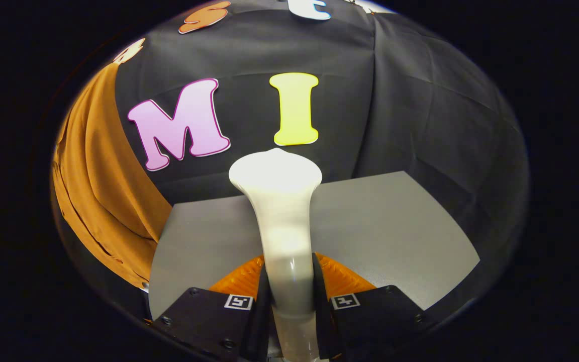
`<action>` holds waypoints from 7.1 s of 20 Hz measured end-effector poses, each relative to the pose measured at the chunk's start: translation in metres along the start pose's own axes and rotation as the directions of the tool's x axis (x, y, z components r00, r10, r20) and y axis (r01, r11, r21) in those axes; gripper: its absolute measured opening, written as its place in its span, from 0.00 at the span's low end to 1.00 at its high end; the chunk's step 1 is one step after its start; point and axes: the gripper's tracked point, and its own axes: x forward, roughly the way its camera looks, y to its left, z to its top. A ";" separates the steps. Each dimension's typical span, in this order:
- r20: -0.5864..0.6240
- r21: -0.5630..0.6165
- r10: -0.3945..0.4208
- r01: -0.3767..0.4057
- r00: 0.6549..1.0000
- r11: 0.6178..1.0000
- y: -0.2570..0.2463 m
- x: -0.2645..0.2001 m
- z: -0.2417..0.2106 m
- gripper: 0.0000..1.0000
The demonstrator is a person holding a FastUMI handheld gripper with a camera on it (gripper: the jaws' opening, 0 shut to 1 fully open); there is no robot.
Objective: Iron the clothes twice with a garment steamer, once on the left side and once on the right side.
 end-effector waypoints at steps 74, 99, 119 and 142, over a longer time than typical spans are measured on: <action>-0.119 -0.147 -0.147 0.129 0.982 0.981 0.271 -0.075 -0.163 0.41; 0.222 -0.264 0.013 0.048 0.975 0.963 0.465 -0.147 -0.031 0.41; -0.028 -0.303 -0.077 0.065 0.997 0.951 0.456 -0.105 -0.155 0.41; -0.256 -0.319 -0.077 -0.009 0.964 0.948 0.420 -0.100 -0.270 0.41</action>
